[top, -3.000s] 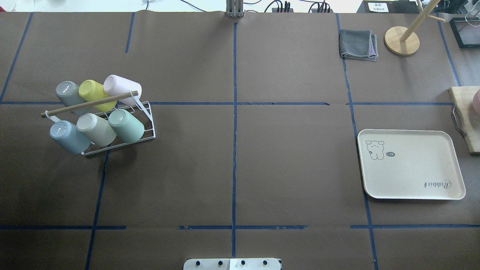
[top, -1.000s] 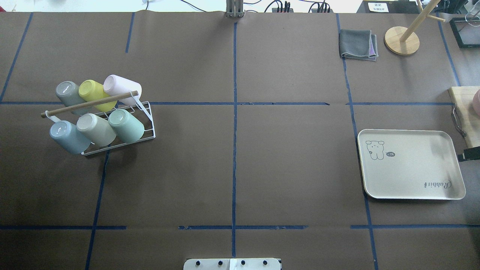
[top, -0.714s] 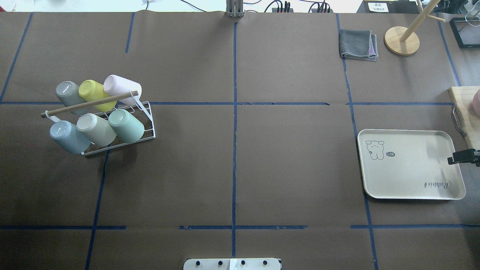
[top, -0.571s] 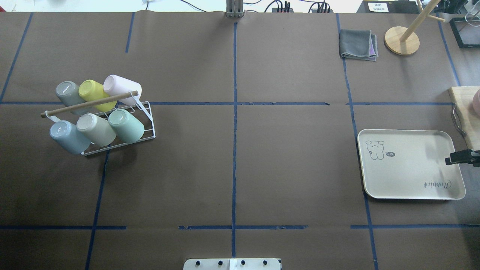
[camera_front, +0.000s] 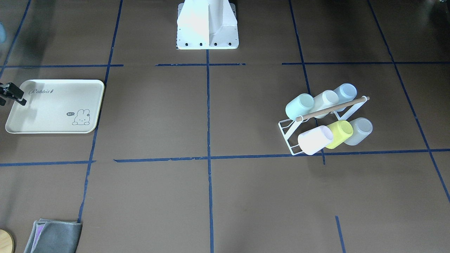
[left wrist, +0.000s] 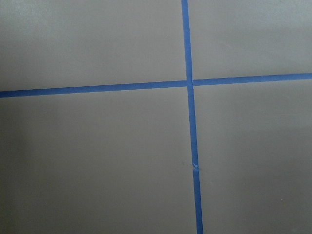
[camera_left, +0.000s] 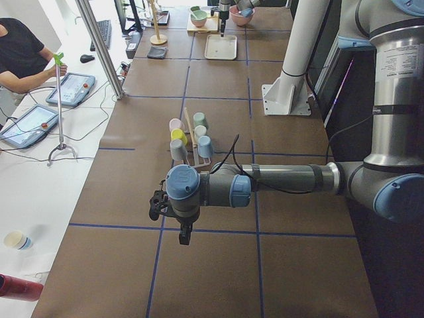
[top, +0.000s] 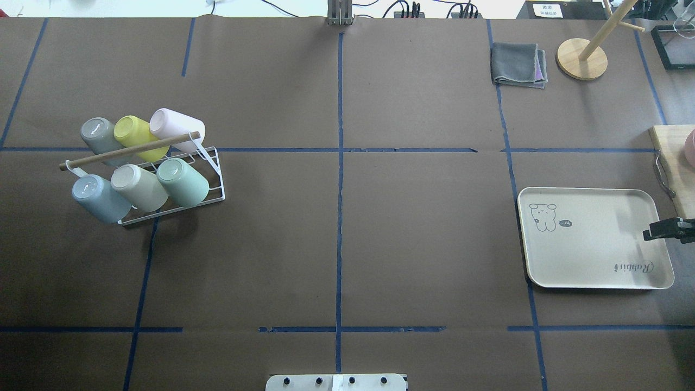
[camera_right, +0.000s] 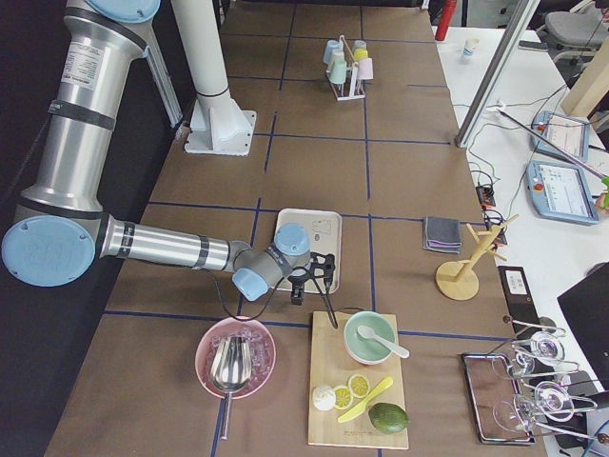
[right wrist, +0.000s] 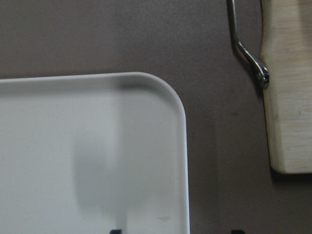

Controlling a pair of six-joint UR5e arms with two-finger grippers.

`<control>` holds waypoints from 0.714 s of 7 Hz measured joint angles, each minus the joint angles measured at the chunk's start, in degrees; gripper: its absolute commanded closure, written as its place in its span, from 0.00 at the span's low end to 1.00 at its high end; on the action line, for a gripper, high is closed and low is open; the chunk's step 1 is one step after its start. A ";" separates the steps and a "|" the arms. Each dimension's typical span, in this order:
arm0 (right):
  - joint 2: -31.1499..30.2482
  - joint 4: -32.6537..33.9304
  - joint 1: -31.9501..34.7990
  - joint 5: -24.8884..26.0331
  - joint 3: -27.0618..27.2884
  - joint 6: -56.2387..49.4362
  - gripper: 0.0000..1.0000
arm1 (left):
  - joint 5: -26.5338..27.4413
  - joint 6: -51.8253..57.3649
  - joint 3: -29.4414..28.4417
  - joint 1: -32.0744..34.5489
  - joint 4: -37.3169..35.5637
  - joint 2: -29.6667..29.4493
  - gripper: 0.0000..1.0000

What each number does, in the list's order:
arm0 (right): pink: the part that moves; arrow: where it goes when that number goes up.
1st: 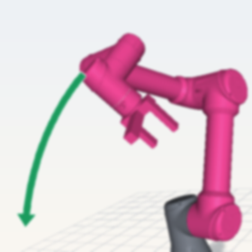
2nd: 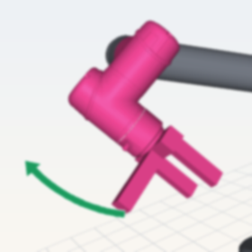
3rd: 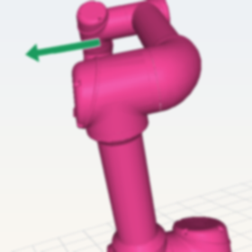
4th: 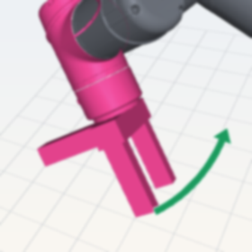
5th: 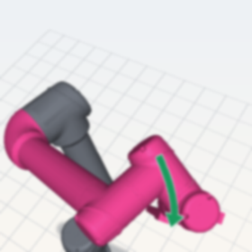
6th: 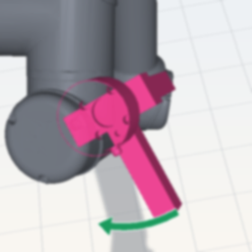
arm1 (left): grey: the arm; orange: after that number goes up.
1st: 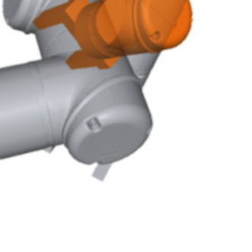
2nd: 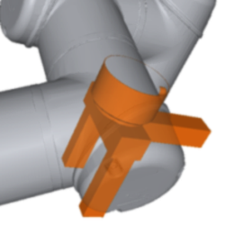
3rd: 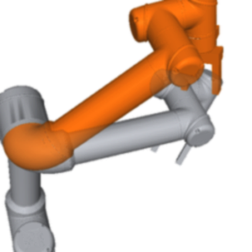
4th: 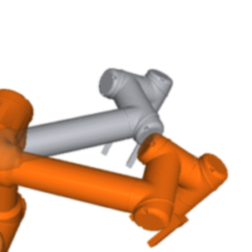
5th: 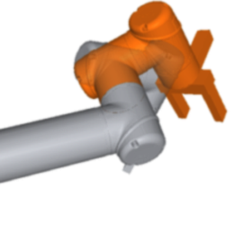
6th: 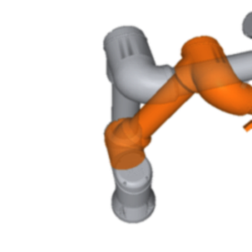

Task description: Pick up and place green cup on tray

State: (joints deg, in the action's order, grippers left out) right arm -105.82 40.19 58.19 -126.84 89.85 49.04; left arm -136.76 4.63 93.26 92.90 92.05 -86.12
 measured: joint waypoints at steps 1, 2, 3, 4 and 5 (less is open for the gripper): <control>0.01 0.04 -0.10 0.01 -0.27 -0.02 0.26 | 0.00 0.04 -0.01 0.00 0.04 0.00 0.00; 0.05 0.06 -0.22 -0.01 -0.52 -0.06 0.32 | 0.00 0.09 -0.01 0.00 0.05 -0.01 0.00; 0.07 0.07 -0.30 -0.05 -0.65 -0.06 0.44 | 0.00 0.11 -0.01 0.00 0.06 -0.01 0.00; 0.08 0.07 -0.32 -0.07 -0.72 -0.03 0.62 | 0.00 0.11 -0.01 0.00 0.06 -0.01 0.00; 0.08 0.07 -0.38 -0.07 -0.75 -0.01 0.81 | 0.00 0.14 0.00 0.00 0.06 -0.01 0.00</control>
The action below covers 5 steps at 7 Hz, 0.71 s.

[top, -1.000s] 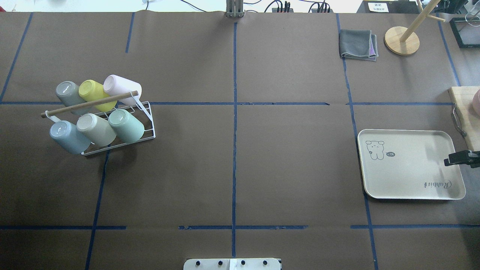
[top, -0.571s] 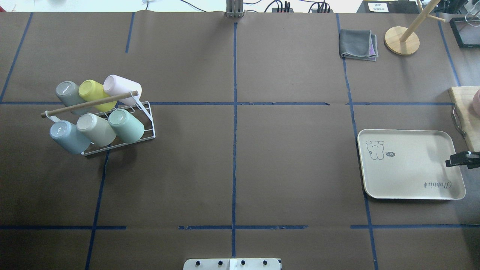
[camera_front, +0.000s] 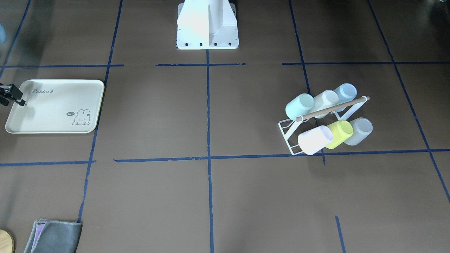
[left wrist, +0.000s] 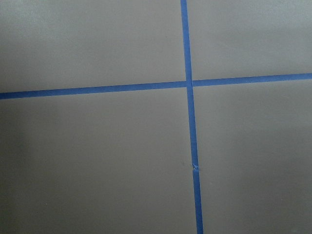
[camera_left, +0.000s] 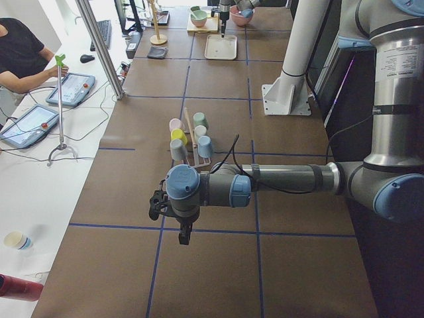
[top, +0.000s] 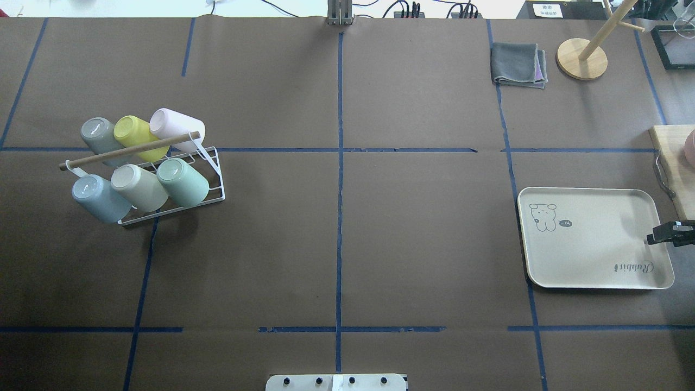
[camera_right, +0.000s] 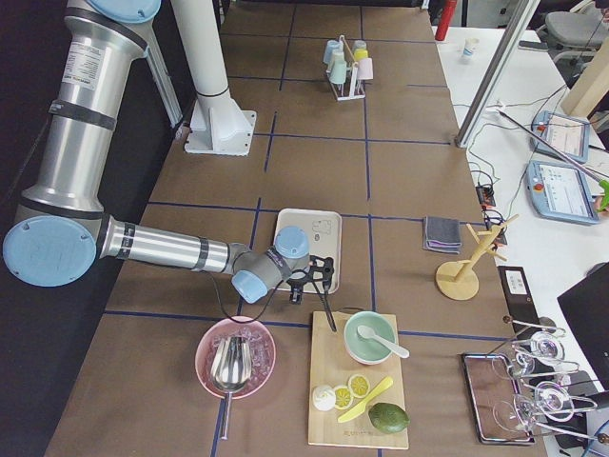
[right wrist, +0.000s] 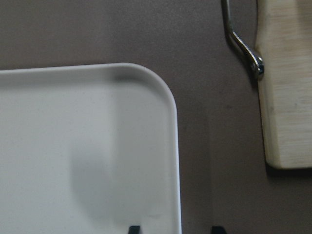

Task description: Pick up and place green cup on tray

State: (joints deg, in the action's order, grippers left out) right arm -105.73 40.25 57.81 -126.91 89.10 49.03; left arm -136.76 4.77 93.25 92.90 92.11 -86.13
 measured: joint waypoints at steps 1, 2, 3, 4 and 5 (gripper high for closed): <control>0.00 0.00 -0.03 0.00 0.00 0.01 0.94 | -0.02 0.02 0.00 0.00 0.00 -0.02 0.00; 0.00 0.00 -0.05 0.00 0.01 0.01 1.00 | -0.05 0.02 0.00 0.00 0.00 -0.06 0.00; 0.03 -0.03 -0.08 -0.05 0.05 0.01 1.00 | -0.06 0.04 0.00 0.00 0.00 -0.11 0.00; 0.06 -0.08 -0.13 -0.20 0.18 -0.01 1.00 | -0.05 0.04 0.00 0.00 0.00 -0.14 0.00; 0.08 -0.66 -0.13 -0.37 0.32 -0.05 1.00 | -0.07 0.01 0.00 0.00 0.00 -0.22 0.00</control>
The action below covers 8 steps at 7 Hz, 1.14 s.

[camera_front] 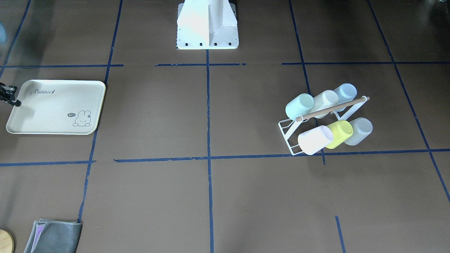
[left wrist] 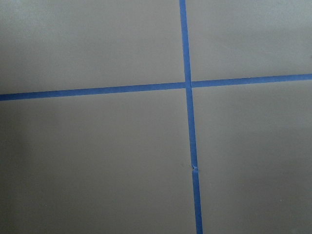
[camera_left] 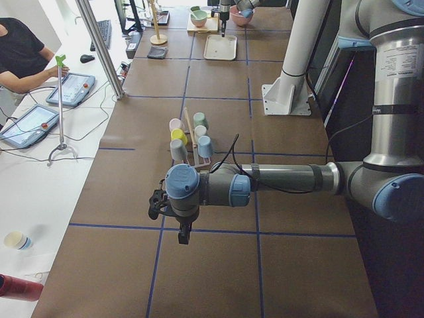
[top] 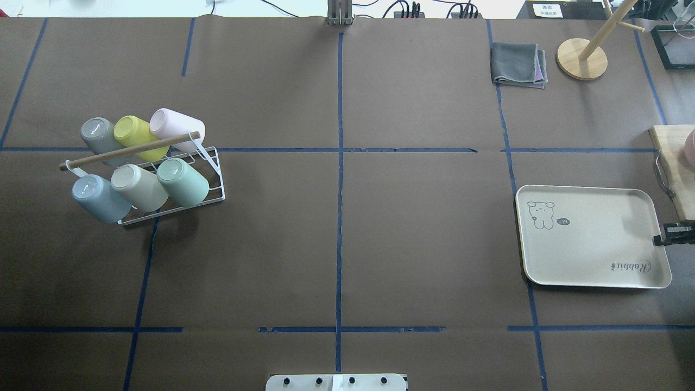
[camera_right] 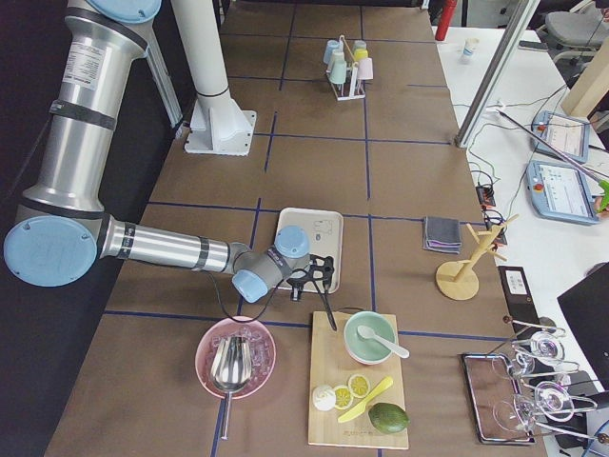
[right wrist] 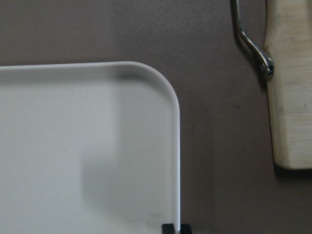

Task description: Pick up and place green cup on tray

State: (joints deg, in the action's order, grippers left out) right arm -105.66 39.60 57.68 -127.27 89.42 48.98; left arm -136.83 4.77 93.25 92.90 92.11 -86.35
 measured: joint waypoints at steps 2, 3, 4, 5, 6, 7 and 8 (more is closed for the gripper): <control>-0.48 -5.05 0.29 -0.40 0.19 -0.06 1.00 | 0.04 -0.03 -0.06 0.00 0.00 -0.24 0.00; -0.83 -8.12 0.81 -0.63 0.31 -0.05 1.00 | 0.06 -0.03 -0.08 0.00 0.00 -0.27 0.00; -0.84 -10.50 2.86 -2.36 0.40 0.01 1.00 | 0.06 -0.03 -0.08 0.02 0.00 -0.30 0.00; -0.35 -11.53 6.43 -6.20 0.73 0.17 1.00 | 0.07 -0.05 -0.07 0.06 0.00 -0.31 0.00; 0.44 -11.85 9.68 -9.94 1.49 0.91 1.00 | 0.07 -0.09 -0.03 0.08 0.00 -0.31 0.00; 1.81 -11.82 11.74 -12.48 2.88 3.51 1.00 | 0.05 -0.11 -0.01 0.08 0.00 -0.31 0.00; 4.15 -11.13 12.45 -13.54 4.54 7.74 1.00 | 0.01 -0.11 -0.01 0.08 0.00 -0.31 0.00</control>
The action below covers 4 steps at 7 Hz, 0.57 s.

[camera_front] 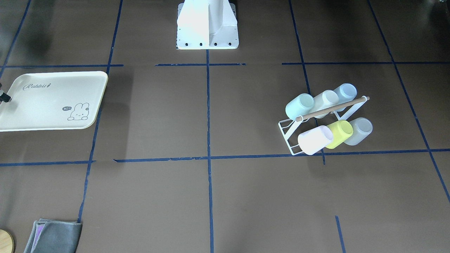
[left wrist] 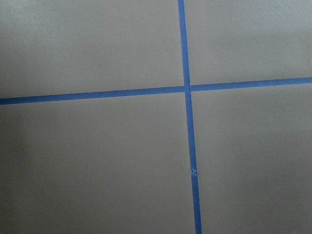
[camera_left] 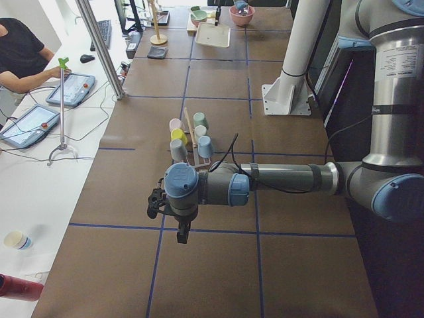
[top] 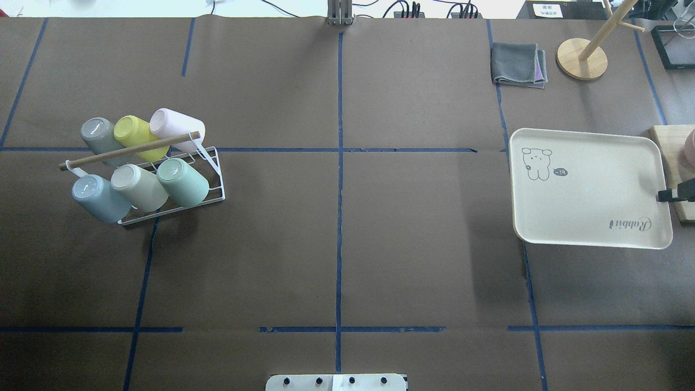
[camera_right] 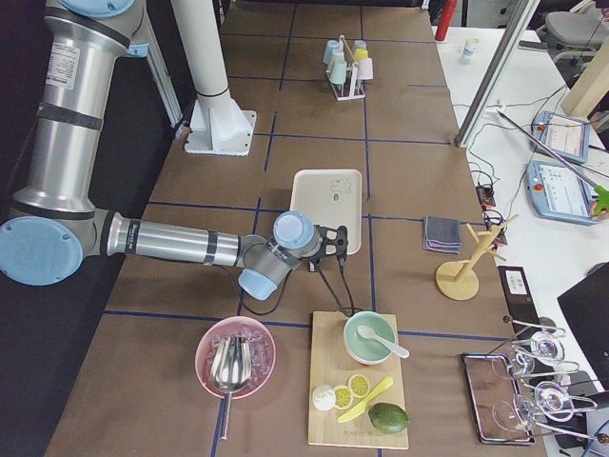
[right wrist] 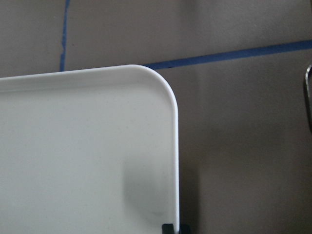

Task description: Pick up and place green cup on tray

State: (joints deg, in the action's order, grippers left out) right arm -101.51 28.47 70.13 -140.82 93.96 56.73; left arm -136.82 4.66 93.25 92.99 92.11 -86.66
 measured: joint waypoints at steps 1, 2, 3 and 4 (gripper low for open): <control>3.55 1.96 -0.48 -0.43 1.45 4.65 1.00 | -0.02 -0.03 0.01 0.00 0.00 0.00 0.00; 7.85 5.86 -2.84 -0.08 3.26 9.15 1.00 | -0.03 -0.09 0.01 0.00 0.00 0.00 0.00; 11.72 12.02 -7.22 2.23 6.58 13.07 1.00 | -0.03 -0.14 0.01 0.00 0.00 0.00 0.00; 14.02 19.48 -13.35 8.19 11.66 15.45 1.00 | -0.03 -0.17 0.01 -0.01 0.00 0.00 0.00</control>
State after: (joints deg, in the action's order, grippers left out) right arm -87.49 47.95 56.78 -132.63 105.62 72.18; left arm -136.85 4.49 93.25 92.97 92.11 -86.66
